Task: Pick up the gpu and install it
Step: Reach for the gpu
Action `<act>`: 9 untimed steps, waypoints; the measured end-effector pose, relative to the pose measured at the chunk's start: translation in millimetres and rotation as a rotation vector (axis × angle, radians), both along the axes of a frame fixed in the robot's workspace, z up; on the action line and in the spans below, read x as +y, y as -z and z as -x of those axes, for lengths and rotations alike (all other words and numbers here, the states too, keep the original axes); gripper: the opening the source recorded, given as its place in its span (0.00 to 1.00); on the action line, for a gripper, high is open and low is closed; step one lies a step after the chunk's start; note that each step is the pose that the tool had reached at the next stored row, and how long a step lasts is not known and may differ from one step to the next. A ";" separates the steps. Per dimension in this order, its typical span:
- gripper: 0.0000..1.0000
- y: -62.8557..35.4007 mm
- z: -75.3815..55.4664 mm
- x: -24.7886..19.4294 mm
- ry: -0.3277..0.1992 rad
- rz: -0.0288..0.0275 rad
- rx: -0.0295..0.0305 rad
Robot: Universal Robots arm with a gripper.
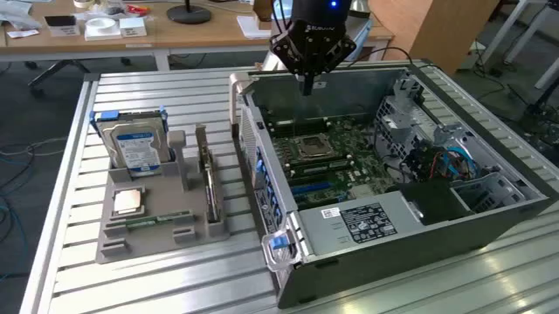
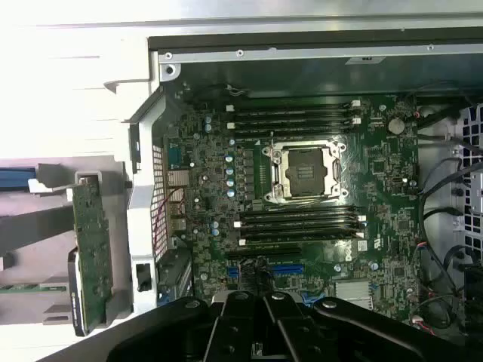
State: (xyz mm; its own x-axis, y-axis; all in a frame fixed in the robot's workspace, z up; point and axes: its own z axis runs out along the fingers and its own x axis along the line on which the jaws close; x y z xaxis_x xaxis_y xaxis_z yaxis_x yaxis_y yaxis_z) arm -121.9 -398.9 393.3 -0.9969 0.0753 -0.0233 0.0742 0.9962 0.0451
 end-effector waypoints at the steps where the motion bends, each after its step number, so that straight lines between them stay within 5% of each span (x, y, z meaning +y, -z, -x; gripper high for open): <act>1: 0.11 0.0 0.0 0.0 0.000 0.0000 0.0001; 9: 0.11 0.0 1.1 0.0 0.000 0.0000 0.0000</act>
State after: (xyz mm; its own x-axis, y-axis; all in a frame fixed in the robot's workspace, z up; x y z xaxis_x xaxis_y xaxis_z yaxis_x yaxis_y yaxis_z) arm -122.9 -398.8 393.3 -0.9969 0.0753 -0.0233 0.0742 0.9962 0.0451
